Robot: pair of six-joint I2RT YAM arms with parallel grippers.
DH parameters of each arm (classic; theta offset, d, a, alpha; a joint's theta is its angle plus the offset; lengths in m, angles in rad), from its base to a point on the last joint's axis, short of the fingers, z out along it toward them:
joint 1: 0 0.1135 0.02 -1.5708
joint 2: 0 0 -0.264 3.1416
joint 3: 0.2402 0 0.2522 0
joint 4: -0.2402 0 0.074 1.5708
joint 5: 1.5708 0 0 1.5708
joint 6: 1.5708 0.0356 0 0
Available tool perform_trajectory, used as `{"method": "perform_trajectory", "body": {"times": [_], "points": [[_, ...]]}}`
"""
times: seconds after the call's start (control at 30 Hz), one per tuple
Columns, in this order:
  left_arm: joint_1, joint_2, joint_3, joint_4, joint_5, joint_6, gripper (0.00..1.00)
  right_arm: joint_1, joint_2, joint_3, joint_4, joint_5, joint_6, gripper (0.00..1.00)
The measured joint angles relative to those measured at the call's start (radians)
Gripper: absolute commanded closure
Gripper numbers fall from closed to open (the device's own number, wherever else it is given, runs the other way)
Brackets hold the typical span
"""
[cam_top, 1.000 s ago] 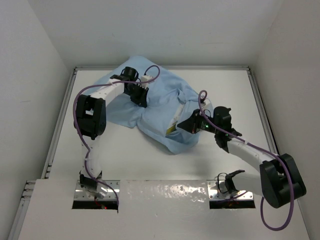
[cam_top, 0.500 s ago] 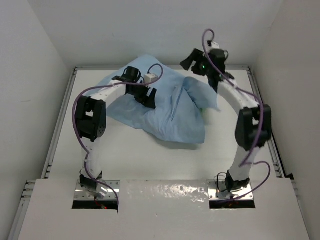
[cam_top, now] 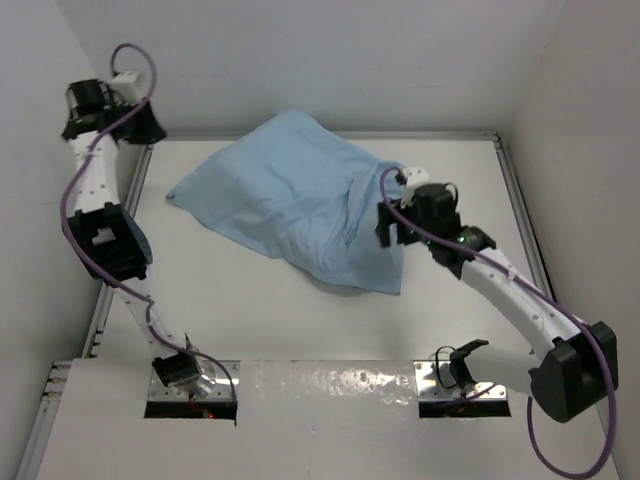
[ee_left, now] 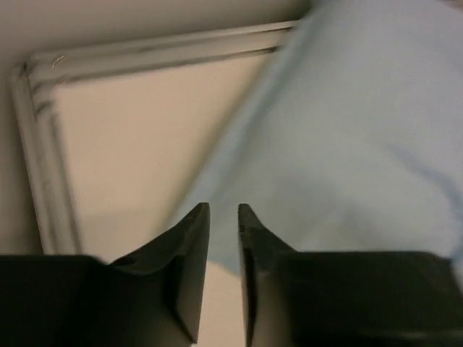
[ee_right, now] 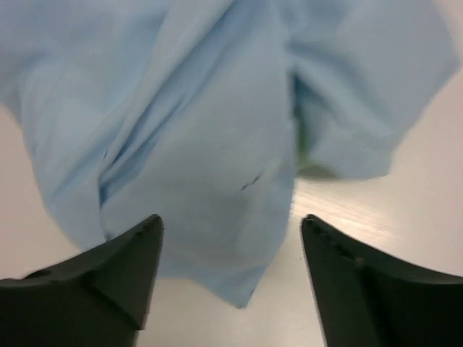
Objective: Put the pillow into the pillowcase
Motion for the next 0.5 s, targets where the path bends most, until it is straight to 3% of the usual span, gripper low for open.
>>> {"method": "perform_trajectory", "body": {"times": [0.07, 0.1, 0.17, 0.23, 0.27, 0.5], "points": [[0.116, 0.089, 0.03, -0.01, -0.028, 0.002, 0.36, 0.075, -0.026, -0.097, 0.014, -0.004, -0.008, 0.01], [0.163, 0.14, 0.031, -0.017, -0.048, 0.008, 0.2, 0.098, -0.022, -0.144, 0.019, -0.008, -0.003, 0.01], [0.205, 0.227, 0.004, -0.032, -0.072, 0.031, 0.08, 0.111, 0.013, -0.241, 0.025, -0.006, 0.011, 0.01], [0.201, 0.287, -0.043, -0.037, -0.08, 0.04, 0.07, 0.116, 0.045, -0.323, 0.027, 0.01, 0.027, 0.01], [0.189, 0.316, -0.059, -0.039, -0.08, 0.045, 0.0, 0.116, 0.059, -0.349, 0.027, 0.016, 0.034, 0.01], [0.108, 0.398, 0.001, 0.029, -0.032, 0.054, 0.0, 0.118, 0.18, -0.377, 0.176, 0.041, 0.068, 0.03]]}}
